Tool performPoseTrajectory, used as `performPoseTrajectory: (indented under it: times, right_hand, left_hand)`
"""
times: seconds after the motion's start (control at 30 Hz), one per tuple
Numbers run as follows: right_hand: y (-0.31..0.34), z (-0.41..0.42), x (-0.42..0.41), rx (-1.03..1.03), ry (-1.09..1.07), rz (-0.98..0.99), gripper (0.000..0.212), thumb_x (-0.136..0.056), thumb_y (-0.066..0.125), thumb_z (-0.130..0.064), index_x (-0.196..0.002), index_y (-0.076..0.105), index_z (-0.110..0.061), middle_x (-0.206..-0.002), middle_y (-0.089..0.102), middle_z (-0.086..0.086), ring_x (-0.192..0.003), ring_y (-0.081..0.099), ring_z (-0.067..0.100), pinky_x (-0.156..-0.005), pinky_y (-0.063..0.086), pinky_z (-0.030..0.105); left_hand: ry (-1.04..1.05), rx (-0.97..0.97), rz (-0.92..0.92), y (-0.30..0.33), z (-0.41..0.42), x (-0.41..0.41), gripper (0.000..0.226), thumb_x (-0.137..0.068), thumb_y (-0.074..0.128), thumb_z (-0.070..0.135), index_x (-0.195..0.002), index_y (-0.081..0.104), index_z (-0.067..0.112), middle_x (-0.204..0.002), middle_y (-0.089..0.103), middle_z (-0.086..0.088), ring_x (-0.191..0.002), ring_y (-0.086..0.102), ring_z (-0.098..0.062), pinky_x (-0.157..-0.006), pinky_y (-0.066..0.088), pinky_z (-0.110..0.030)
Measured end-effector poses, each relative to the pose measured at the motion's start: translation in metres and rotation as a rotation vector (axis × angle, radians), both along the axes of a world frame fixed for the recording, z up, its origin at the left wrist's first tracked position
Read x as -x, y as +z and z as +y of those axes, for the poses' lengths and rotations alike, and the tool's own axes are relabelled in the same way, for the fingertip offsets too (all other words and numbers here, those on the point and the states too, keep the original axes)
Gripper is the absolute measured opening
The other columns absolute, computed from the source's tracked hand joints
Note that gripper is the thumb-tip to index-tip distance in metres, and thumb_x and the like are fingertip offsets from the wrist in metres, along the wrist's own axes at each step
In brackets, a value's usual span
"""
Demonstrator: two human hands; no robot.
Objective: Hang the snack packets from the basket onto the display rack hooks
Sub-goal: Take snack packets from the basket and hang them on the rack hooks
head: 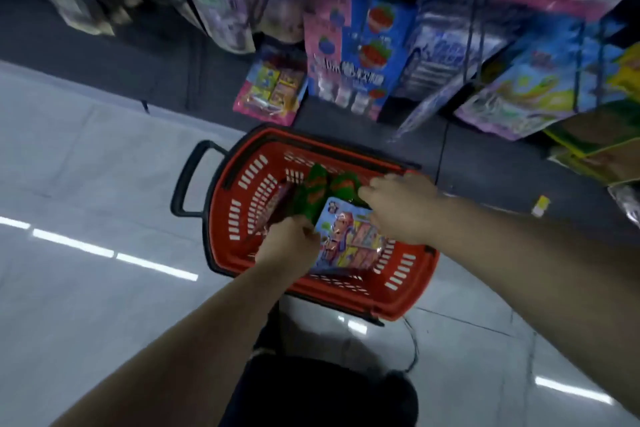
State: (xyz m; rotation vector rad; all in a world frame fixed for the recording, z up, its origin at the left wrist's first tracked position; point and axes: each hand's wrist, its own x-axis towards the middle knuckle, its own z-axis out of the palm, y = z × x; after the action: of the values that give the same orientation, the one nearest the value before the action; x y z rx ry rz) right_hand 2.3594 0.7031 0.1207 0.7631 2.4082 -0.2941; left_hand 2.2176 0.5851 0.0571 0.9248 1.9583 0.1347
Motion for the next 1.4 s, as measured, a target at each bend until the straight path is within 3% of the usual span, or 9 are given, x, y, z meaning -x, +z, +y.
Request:
performPoseTrajectory:
  times: [0.23, 0.33, 0.57, 0.63, 0.77, 0.87, 1.1, 1.3, 1.4]
  right_hand:
    - [-0.157, -0.02, -0.032, 0.08, -0.171, -0.226, 0.069, -0.093, 0.05, -0.015, -0.151, 0.011, -0.012, -0.149, 0.028, 0.011, -0.134, 0.032, 0.03, -0.099, 0.038, 0.041]
    - [-0.201, -0.014, -0.03, 0.098, -0.298, -0.159, 0.092, -0.088, 0.062, -0.017, -0.152, -0.003, -0.016, -0.157, 0.012, 0.01, -0.142, 0.019, 0.03, -0.108, 0.031, 0.043]
    - [-0.22, -0.002, -0.028, 0.247, -0.528, 0.167, 0.046, -0.091, 0.065, -0.026, -0.123, 0.036, -0.012, -0.086, 0.052, 0.007, -0.068, 0.052, 0.023, -0.052, 0.037, 0.033]
    - [-0.214, 0.001, -0.037, 0.293, -0.617, 0.295, 0.038, -0.088, 0.068, -0.027, -0.108, 0.039, -0.013, -0.076, 0.048, 0.0, -0.064, 0.051, 0.022, -0.05, 0.032, 0.03]
    - [-0.193, 0.007, -0.047, 0.465, -0.855, 0.571, 0.037, -0.083, 0.073, -0.026, -0.115, 0.054, -0.023, -0.113, 0.065, -0.007, -0.106, 0.062, 0.02, -0.085, 0.048, 0.032]
    - [-0.172, 0.007, -0.047, 0.635, -1.039, 0.72, 0.032, -0.085, 0.071, -0.022, -0.114, 0.059, -0.023, -0.112, 0.068, -0.007, -0.102, 0.065, 0.013, -0.094, 0.052, 0.041]
    - [-0.096, 0.011, -0.06, 0.61, -1.196, 0.955, 0.017, -0.084, 0.071, -0.027, -0.099, 0.064, -0.029, -0.093, 0.071, -0.015, -0.083, 0.068, -0.003, -0.075, 0.052, 0.02]
    - [0.002, 0.027, -0.07, 0.497, -1.226, 1.108, 0.022, -0.079, 0.076, -0.029, -0.087, 0.064, -0.012, -0.086, 0.072, 0.007, -0.081, 0.071, 0.016, -0.076, 0.057, 0.04]
    - [0.059, 0.034, -0.079, 0.478, -1.193, 1.183, 0.023, -0.084, 0.072, -0.026, -0.094, 0.063, -0.008, -0.09, 0.071, 0.007, -0.084, 0.07, 0.017, -0.073, 0.057, 0.03]
  left_hand:
    - [-0.103, 0.348, 0.232, -0.141, -0.047, -0.03, 0.053, -0.09, 0.048, 0.046, -0.135, 0.043, 0.017, -0.133, 0.052, -0.006, -0.124, 0.048, -0.029, -0.101, 0.034, -0.044]
    - [-0.132, 0.378, 0.298, -0.164, -0.039, -0.033, 0.028, -0.091, 0.044, 0.042, -0.112, 0.056, 0.028, -0.105, 0.063, 0.0, -0.114, 0.054, -0.025, -0.102, 0.02, -0.047]
    - [0.169, 0.087, 0.316, -0.167, -0.038, -0.027, 0.017, -0.095, 0.05, 0.03, -0.107, 0.061, 0.024, -0.105, 0.068, -0.001, -0.104, 0.062, -0.025, -0.099, 0.035, -0.04]
    - [0.49, -0.123, 0.143, -0.163, -0.04, -0.025, 0.03, -0.091, 0.063, 0.031, -0.119, 0.058, 0.021, -0.113, 0.067, -0.001, -0.107, 0.062, -0.022, -0.093, 0.048, -0.039]
    - [0.807, -0.307, -0.117, -0.148, -0.03, -0.028, 0.05, -0.078, 0.078, 0.034, -0.121, 0.057, 0.021, -0.118, 0.063, 0.002, -0.108, 0.061, -0.011, -0.088, 0.057, -0.032]
    - [0.734, -0.328, -0.297, -0.133, -0.013, -0.028, 0.029, -0.083, 0.074, 0.029, -0.107, 0.064, 0.017, -0.099, 0.071, 0.0, -0.096, 0.067, -0.013, -0.084, 0.057, -0.033]
    - [0.55, -0.487, -0.464, -0.058, 0.029, -0.007, 0.023, -0.085, 0.071, 0.023, -0.099, 0.07, 0.004, -0.081, 0.073, -0.001, -0.072, 0.071, -0.012, -0.053, 0.053, -0.023]
    - [0.459, -0.672, -0.484, 0.049, 0.058, -0.007, 0.027, -0.087, 0.068, 0.024, -0.11, 0.07, 0.011, -0.105, 0.074, -0.01, -0.099, 0.071, -0.025, -0.085, 0.057, -0.039]
    - [0.431, -0.754, -0.473, 0.109, 0.073, -0.014, 0.021, -0.087, 0.069, 0.026, -0.104, 0.072, 0.014, -0.096, 0.076, -0.005, -0.084, 0.071, -0.019, -0.069, 0.057, -0.032]
